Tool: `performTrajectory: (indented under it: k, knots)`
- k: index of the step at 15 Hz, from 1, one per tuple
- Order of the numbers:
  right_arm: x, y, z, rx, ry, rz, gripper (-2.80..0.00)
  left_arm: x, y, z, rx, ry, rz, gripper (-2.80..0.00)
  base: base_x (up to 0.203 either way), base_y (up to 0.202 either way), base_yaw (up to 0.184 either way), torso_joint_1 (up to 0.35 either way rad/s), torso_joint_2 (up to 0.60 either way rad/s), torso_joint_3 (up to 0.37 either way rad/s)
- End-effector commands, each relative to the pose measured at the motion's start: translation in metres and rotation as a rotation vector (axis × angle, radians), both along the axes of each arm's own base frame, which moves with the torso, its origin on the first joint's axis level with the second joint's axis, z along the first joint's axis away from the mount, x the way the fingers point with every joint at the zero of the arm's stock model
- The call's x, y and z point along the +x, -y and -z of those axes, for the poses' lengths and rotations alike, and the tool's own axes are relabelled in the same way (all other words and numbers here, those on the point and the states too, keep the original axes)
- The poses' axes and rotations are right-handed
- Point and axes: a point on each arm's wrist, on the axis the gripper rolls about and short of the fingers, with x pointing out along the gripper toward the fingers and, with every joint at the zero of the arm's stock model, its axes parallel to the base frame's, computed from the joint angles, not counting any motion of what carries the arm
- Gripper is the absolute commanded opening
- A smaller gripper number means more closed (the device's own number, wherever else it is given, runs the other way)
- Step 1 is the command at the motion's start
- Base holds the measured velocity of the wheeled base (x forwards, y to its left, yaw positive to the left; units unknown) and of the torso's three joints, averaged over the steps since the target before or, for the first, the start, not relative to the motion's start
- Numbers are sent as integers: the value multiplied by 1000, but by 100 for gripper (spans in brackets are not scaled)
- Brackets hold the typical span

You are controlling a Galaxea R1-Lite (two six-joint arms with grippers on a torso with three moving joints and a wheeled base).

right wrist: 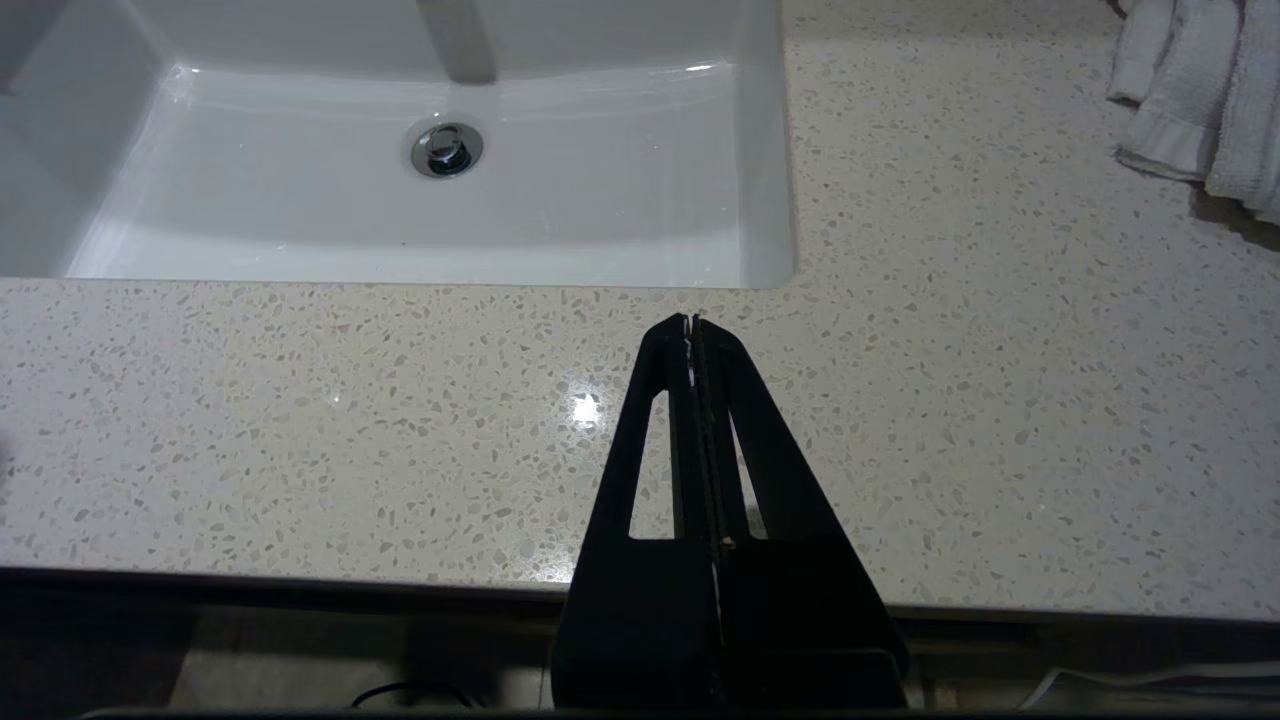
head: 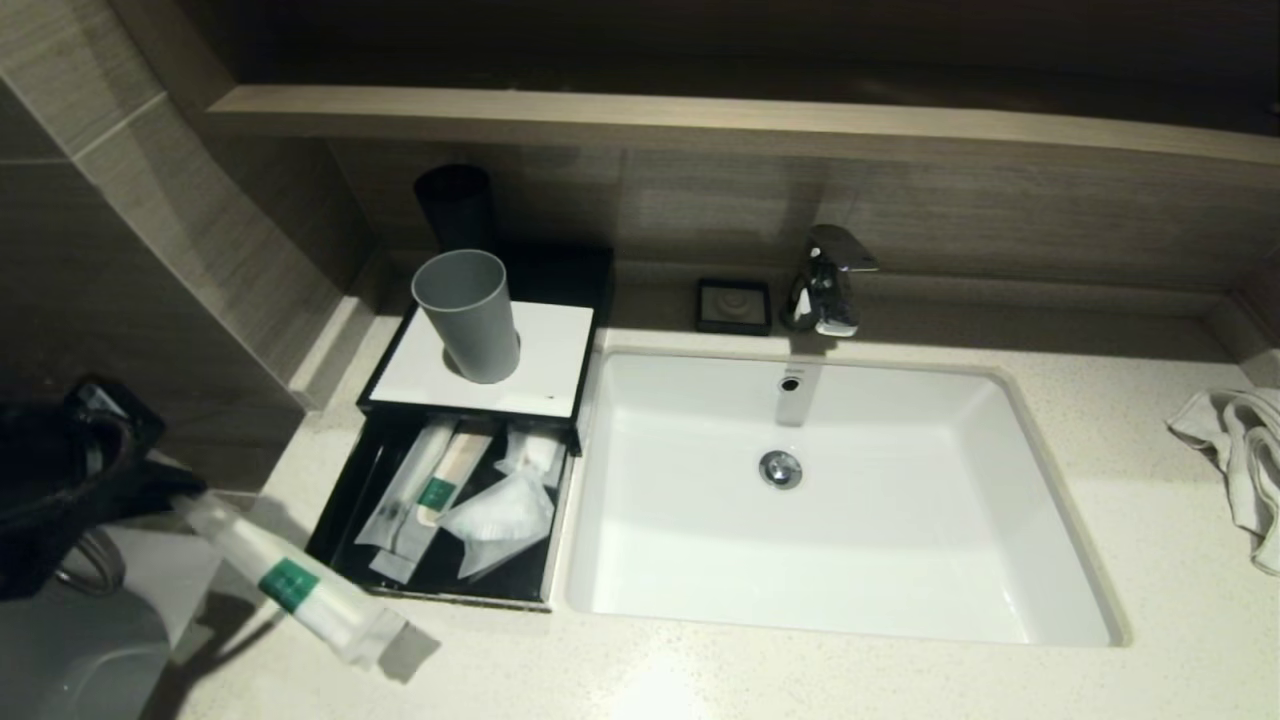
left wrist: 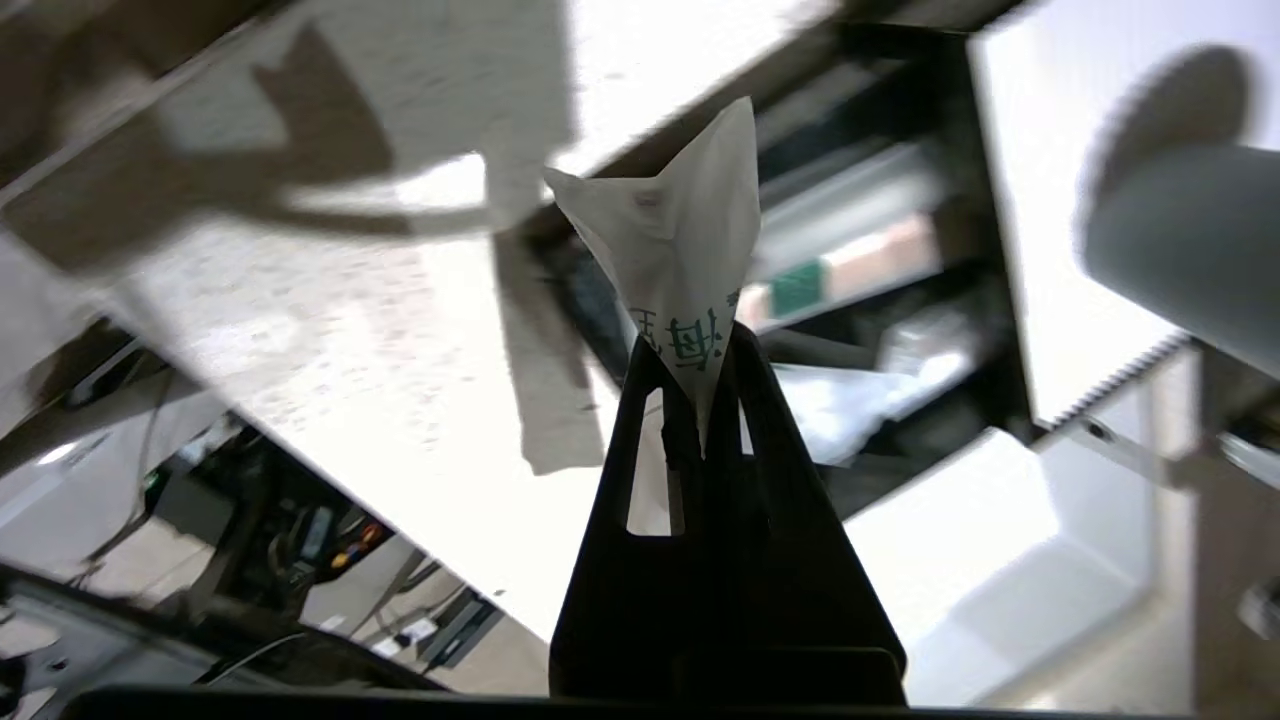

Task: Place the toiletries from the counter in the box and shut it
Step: Place the bathroom toiletry into the drawer

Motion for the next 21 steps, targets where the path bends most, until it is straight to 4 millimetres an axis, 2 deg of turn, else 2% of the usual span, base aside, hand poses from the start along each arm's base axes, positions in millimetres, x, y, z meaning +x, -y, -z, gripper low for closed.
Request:
performTrajectory:
  k: [1, 6, 14, 18, 21]
  knots:
    - [0, 0, 0, 0, 0, 0, -280, 1, 8, -13, 1, 60, 41, -280, 0, 0, 0, 0, 0, 0]
    - [0, 0, 0, -1, 0, 0, -280, 11, 18, -22, 48, 128, 131, -280, 0, 0, 0, 0, 0, 0]
    - [0, 0, 0, -1, 0, 0, -280, 51, 71, 9, 240, -78, 553, -280, 0, 0, 0, 0, 0, 0]
    - [0, 0, 0, -1, 0, 0, -280, 71, 80, 26, 394, -125, 746, -280, 0, 0, 0, 0, 0, 0]
    - [0, 0, 0, -1, 0, 0, -280, 87, 85, 29, 462, -141, 836, -280, 0, 0, 0, 0, 0, 0]
